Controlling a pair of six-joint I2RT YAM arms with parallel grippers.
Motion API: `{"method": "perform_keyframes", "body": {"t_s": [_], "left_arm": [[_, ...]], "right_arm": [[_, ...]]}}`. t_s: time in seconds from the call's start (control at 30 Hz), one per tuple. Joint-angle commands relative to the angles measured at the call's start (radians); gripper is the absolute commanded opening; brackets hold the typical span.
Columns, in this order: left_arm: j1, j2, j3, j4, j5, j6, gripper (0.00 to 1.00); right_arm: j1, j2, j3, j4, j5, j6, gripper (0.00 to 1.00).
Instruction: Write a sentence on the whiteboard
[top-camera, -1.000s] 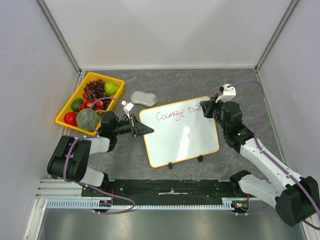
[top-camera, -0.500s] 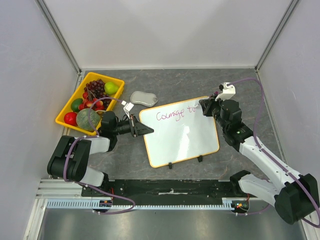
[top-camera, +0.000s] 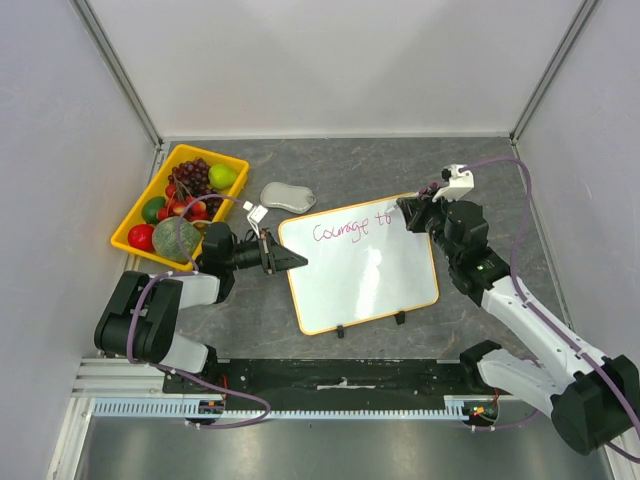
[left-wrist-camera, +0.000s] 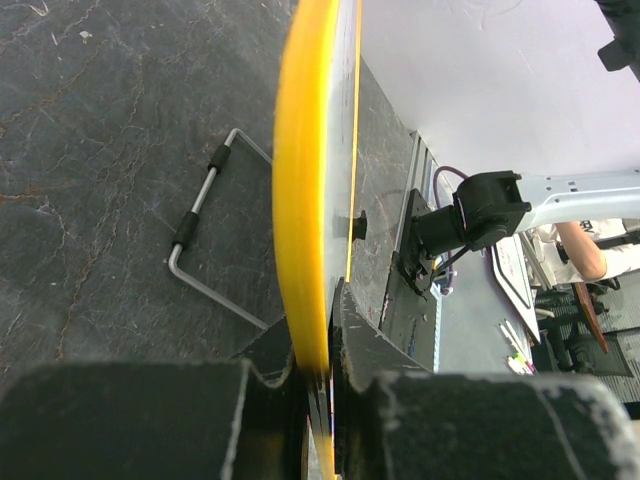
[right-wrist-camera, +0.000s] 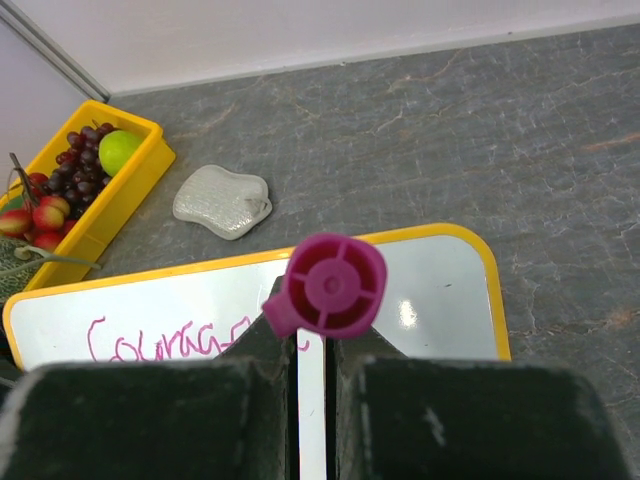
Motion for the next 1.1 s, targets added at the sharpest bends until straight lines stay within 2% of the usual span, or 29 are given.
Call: {"method": "perform_keyframes", "body": {"t_s": [0.0,0.37,1.07], "left_arm": [[-0.005,0.024,-0.014,-0.026,-0.064,0.152,0.02],[-0.006,0.024,-0.014,-0.027,-0.065,0.15,0.02],[-0.006,0.029,-0.012,-0.027,-0.062,0.15,0.02]], "right_arm": [[-0.004,-0.043,0.031,0.029,0.026,0.005,0.0],[-0.004,-0.032,0.057,-0.003,0.142,-0.05,0.0],[-0.006,0.019,0.027,0.001,0.158,-0.054,0.0]]}}
